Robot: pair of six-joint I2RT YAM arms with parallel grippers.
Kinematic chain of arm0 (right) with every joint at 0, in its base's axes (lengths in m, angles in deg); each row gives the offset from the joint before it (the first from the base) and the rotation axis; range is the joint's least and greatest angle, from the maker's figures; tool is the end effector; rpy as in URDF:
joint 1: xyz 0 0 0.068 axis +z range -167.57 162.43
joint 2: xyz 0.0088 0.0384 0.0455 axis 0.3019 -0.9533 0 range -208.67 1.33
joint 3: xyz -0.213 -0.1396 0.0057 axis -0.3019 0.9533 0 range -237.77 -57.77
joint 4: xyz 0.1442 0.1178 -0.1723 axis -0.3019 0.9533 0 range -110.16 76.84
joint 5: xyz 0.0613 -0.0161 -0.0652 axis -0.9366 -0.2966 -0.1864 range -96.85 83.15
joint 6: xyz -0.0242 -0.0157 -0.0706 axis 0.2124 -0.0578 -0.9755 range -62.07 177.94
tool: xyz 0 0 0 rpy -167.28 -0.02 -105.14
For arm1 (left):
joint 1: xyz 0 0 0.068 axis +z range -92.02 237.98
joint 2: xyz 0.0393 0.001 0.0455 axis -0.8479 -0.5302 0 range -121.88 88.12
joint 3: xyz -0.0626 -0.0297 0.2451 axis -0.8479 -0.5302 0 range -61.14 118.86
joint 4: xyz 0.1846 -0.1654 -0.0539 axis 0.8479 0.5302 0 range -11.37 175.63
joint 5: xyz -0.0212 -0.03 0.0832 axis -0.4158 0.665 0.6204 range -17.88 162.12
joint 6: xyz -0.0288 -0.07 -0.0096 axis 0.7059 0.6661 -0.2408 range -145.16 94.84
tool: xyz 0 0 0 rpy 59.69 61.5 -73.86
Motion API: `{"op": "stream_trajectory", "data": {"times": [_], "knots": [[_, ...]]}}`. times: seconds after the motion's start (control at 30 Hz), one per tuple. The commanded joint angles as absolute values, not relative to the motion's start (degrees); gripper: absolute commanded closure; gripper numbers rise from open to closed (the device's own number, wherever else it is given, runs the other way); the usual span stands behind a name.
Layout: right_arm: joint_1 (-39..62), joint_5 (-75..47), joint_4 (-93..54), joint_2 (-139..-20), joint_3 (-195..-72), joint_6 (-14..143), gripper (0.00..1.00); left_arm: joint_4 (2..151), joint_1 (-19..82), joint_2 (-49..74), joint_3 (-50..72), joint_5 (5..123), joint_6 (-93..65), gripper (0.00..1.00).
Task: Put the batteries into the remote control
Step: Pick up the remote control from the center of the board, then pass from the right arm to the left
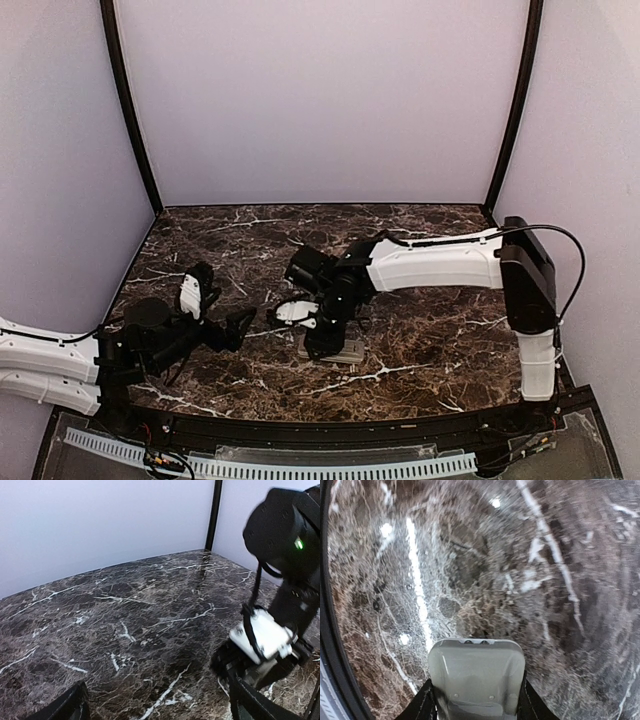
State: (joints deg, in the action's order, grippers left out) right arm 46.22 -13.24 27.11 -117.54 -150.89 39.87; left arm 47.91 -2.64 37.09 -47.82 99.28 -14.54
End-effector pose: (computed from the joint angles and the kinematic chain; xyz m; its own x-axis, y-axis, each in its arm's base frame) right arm 0.1781 0.3783 0.1472 -0.1206 -0.9428 -0.3107 -0.9923 0.1234 0.0106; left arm 0.1337 -0.1775 0.1908 -0.1605 -0.0490 -0.9858 0.5326 0.8366 -0.1283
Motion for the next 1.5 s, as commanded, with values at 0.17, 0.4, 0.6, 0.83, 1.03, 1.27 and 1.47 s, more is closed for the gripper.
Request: {"op": "stream_trajectory", "data": {"times": [0.17,0.4,0.6,0.83,1.03,1.27,1.47], "knots": [[36.4,-26.3,13.2,-96.5,-151.0,53.0,0.85,39.2,-2.8,35.8,-43.6,79.2,-20.3,0.04],[36.0,-42.5,-23.7,-83.0,-138.3,65.7,0.82,43.1,-2.8,29.4,-28.8,62.3,-20.2,0.01],[36.0,-49.4,-35.3,-81.5,-137.0,70.1,0.81,46.6,-0.8,24.7,-16.1,58.2,-14.7,0.01],[36.2,-55.2,-36.3,-82.6,-137.4,71.3,0.81,48.1,1.5,20.4,-8.8,50.4,-8.0,0.06],[36.5,-55.6,-36.0,-82.8,-137.3,70.9,0.81,47.6,1.5,17.3,-5.6,48.0,-5.9,0.19],[36.5,-54.1,-35.1,-82.4,-136.4,70.1,0.82,46.8,1.5,18.2,-5.8,47.6,-5.8,0.65],[36.5,-51.7,-33.9,-82.0,-135.3,69.0,0.69,49.7,1.5,19.6,-6.6,49.1,-6.6,0.85]]}}
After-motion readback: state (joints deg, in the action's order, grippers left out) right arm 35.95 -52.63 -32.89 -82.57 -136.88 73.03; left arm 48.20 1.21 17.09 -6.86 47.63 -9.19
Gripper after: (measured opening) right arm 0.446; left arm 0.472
